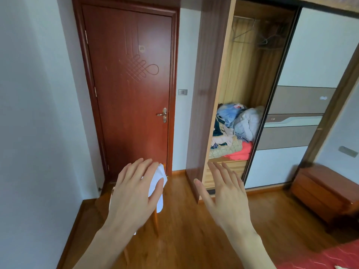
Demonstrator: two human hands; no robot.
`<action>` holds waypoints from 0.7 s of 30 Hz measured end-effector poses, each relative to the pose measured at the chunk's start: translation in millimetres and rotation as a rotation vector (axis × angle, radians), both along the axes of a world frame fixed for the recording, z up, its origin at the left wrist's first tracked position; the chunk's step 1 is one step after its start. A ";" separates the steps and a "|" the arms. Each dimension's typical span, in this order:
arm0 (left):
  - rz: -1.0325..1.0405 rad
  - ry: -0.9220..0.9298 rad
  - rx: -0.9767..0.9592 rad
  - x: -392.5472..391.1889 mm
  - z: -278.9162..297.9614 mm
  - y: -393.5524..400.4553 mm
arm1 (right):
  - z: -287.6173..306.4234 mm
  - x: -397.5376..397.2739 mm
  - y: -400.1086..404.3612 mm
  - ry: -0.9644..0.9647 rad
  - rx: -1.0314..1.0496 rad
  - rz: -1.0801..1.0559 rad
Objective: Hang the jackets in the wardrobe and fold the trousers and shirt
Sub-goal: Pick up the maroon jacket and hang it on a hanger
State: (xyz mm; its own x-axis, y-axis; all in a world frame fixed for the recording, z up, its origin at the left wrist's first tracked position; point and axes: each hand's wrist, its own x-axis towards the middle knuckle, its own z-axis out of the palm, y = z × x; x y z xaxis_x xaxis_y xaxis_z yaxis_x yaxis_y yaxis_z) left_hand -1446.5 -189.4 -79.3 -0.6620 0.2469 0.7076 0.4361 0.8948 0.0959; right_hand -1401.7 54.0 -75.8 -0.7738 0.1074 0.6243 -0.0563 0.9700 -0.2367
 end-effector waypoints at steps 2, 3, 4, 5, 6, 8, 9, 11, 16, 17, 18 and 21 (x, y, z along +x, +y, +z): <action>-0.021 0.006 -0.007 -35.4 -0.3 -9.0 | -1.2 -28.5 -9.5 0.012 -0.006 -0.031; -0.032 0.006 -0.010 -50.7 -0.6 -11.8 | -2.1 -40.5 -12.6 0.003 -0.005 -0.043; -0.045 0.002 -0.010 -64.7 -0.8 -13.4 | -3.0 -51.7 -14.8 -0.013 -0.005 -0.054; -0.061 -0.005 -0.008 -77.7 -0.9 -13.5 | -3.7 -61.8 -15.6 -0.028 -0.006 -0.068; -0.077 -0.012 -0.004 -89.6 -0.7 -12.5 | -4.1 -71.0 -15.5 -0.040 -0.004 -0.082; -0.110 -0.032 0.008 -111.6 1.2 -8.0 | -3.7 -87.4 -12.9 -0.050 0.000 -0.115; -0.125 -0.044 0.013 -122.5 2.2 -4.5 | -2.8 -95.5 -10.4 -0.050 0.004 -0.134; -0.157 -0.060 0.018 -144.9 2.7 4.3 | -0.6 -112.4 -2.8 -0.055 0.013 -0.178; -0.231 -0.100 0.009 -203.9 -4.1 35.2 | -5.0 -156.0 25.1 -0.079 0.045 -0.276; -0.245 -0.110 0.002 -216.9 -6.8 42.7 | -7.2 -165.5 31.7 -0.084 0.047 -0.295; -0.261 -0.117 -0.003 -230.6 -9.7 50.6 | -9.7 -175.7 38.8 -0.083 0.046 -0.315; -0.315 -0.119 -0.010 -275.6 -17.7 78.5 | -18.5 -209.6 64.4 -0.066 0.051 -0.378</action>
